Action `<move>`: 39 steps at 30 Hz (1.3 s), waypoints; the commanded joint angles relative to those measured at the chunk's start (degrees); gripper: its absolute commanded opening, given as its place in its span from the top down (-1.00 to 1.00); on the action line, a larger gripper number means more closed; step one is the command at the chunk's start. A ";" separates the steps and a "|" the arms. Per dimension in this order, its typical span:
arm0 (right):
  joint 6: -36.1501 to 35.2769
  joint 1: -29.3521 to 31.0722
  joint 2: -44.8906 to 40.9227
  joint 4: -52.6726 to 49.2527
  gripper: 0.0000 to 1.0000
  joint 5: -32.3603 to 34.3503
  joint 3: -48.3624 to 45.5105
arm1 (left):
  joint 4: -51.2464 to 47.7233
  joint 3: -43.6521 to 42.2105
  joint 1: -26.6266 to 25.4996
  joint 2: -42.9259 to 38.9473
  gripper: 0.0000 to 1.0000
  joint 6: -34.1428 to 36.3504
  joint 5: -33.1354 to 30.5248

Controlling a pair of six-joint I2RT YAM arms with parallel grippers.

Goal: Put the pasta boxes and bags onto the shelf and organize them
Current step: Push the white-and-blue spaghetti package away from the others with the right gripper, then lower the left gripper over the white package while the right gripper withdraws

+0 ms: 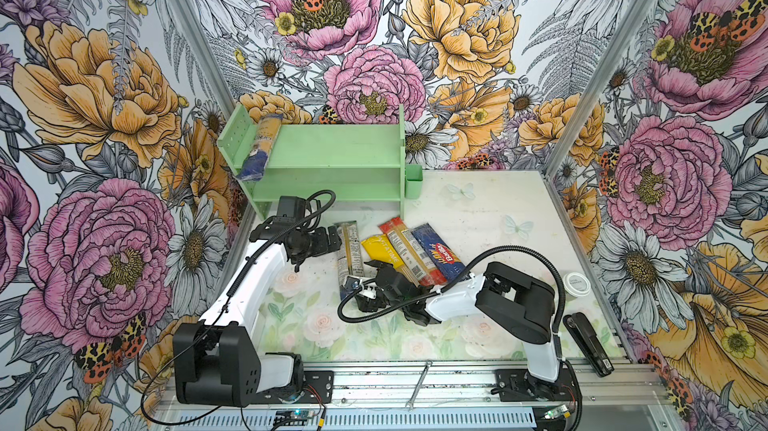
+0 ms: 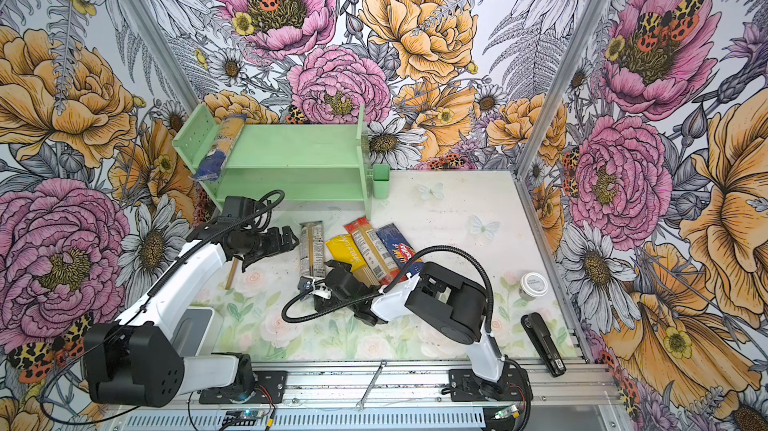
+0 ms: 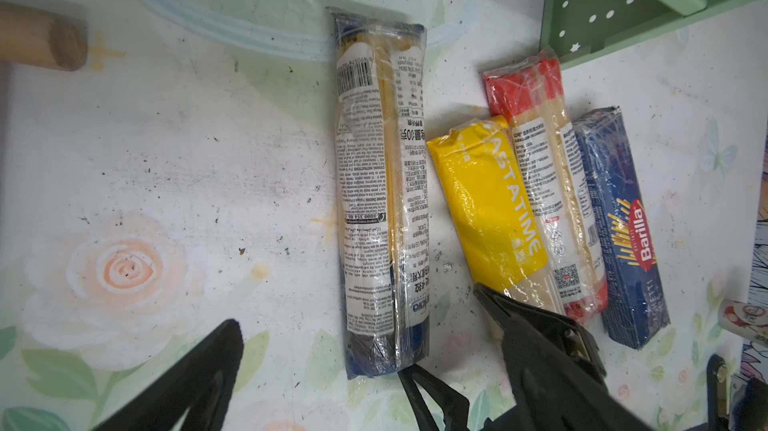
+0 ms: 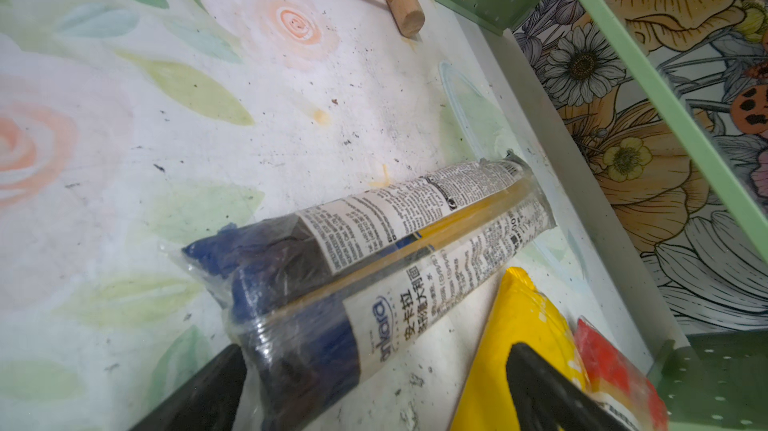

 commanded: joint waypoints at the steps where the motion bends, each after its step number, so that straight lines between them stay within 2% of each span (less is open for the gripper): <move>1: 0.12 -0.75 -6.05 -2.06 -0.99 -3.36 -1.68 | 1.41 -0.68 0.73 -1.77 -0.98 -0.73 1.04; 11: 1.75 -1.38 -20.70 -14.94 -0.99 -8.67 -5.93 | 3.77 -1.98 -0.75 -1.88 -0.98 -3.03 0.96; 21: 4.35 -5.26 -35.10 -21.30 -0.99 -7.17 -12.96 | 6.04 -1.41 -6.12 -0.50 -0.98 -5.68 -1.28; 32: 13.01 -18.41 -50.60 -25.71 -0.99 -11.77 -19.87 | 11.07 -3.45 -10.66 -0.34 -0.97 -9.94 -5.04; 39: 16.04 -24.58 -53.86 -25.53 -0.99 -14.53 -21.49 | 12.48 -3.68 -14.04 0.75 -0.98 -12.38 -7.42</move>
